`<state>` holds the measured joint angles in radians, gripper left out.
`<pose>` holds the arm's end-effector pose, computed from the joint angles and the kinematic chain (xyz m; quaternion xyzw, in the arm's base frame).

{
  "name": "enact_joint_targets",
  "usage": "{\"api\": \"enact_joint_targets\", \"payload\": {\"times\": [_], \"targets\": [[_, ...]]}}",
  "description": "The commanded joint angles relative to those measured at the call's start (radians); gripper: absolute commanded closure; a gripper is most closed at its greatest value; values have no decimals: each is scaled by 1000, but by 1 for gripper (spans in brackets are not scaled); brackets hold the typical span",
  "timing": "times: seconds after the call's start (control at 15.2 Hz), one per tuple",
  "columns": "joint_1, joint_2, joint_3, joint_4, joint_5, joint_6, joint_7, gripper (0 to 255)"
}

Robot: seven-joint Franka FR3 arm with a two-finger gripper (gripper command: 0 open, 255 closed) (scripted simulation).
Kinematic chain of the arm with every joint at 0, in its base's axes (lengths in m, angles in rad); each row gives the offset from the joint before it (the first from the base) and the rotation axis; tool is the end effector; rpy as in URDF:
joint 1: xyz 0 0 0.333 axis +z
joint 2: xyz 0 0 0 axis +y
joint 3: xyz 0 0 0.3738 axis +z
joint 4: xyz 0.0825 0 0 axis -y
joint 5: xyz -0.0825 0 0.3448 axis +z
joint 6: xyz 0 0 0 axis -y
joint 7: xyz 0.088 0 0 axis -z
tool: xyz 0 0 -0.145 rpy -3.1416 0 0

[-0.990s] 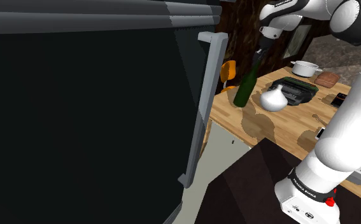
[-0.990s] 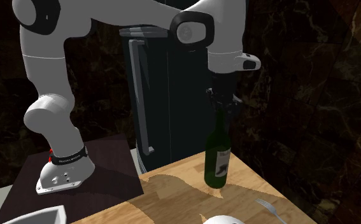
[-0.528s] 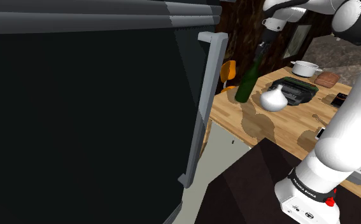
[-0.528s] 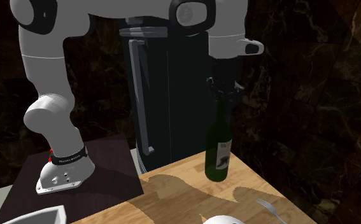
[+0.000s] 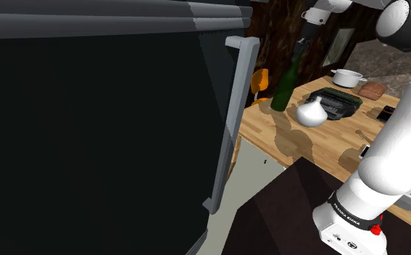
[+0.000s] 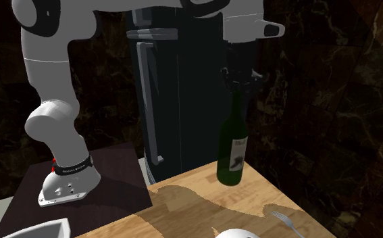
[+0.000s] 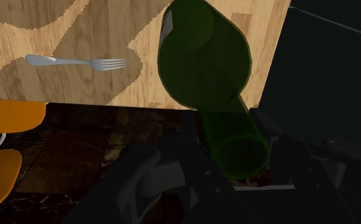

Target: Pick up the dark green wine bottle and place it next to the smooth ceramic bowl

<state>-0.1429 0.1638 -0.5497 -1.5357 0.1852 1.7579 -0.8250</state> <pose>0.4818 -0.3353 0.5995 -0.9963 -0.0573 -0.0638 0.0072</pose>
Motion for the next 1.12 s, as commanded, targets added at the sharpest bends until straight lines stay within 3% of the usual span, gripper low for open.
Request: {"api": "enact_joint_targets", "payload": {"times": [0.0,0.53,1.06], "targets": [[-4,4,-2,33,2,-30,0,255],[-23,36,-6,175,19,-145,1,255],[0,-208,-14,57,-110,-234,9,255]]}}
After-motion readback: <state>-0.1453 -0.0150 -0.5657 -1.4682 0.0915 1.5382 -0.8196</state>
